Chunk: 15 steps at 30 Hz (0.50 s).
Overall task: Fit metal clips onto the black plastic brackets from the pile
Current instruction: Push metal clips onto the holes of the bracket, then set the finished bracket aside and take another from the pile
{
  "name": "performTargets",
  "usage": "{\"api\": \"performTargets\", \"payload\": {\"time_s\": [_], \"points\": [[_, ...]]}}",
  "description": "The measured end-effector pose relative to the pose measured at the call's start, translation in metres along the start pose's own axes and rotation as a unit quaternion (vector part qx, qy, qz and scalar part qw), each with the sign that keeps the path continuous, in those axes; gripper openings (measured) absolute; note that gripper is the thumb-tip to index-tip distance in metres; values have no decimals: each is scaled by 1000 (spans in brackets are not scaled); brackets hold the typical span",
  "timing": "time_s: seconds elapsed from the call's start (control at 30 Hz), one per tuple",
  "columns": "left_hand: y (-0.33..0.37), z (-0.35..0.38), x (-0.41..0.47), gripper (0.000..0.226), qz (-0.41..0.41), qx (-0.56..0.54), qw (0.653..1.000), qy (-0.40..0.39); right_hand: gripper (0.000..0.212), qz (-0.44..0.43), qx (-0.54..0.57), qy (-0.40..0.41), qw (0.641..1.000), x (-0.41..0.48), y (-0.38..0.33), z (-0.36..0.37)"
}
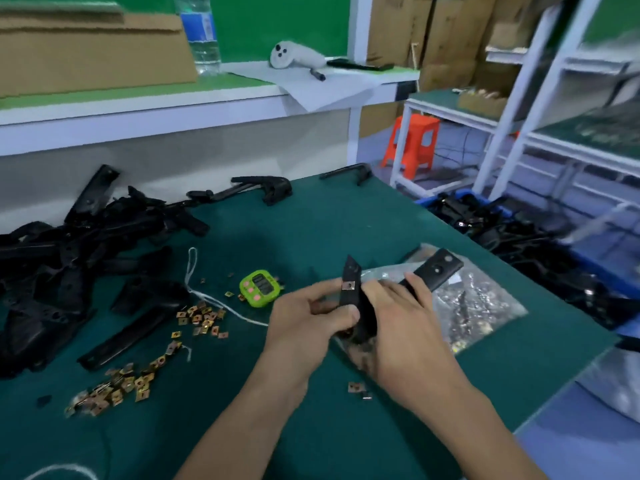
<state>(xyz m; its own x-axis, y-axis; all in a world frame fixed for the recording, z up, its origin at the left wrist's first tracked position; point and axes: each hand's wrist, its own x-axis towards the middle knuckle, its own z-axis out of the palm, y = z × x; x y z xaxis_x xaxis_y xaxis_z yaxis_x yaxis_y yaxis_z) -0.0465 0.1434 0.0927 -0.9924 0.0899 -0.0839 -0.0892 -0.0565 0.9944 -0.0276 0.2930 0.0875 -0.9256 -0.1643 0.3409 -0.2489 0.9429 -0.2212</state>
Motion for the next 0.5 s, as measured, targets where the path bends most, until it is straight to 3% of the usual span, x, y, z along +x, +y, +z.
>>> {"api": "performTargets", "payload": {"time_s": [0.23, 0.3, 0.4, 0.5], "points": [[11, 127, 62, 11, -88, -40, 991, -97, 36, 162, 44, 77, 983, -28, 110, -22], [12, 165, 85, 15, -106, -10, 988, -116, 40, 204, 53, 91, 973, -29, 141, -22], [27, 219, 127, 3, -157, -26, 974, -164, 45, 238, -1, 132, 962, -1, 192, -31], [56, 260, 167, 26, -202, -128, 942, -235, 39, 266, -110, 140, 947, 69, 261, -61]]}}
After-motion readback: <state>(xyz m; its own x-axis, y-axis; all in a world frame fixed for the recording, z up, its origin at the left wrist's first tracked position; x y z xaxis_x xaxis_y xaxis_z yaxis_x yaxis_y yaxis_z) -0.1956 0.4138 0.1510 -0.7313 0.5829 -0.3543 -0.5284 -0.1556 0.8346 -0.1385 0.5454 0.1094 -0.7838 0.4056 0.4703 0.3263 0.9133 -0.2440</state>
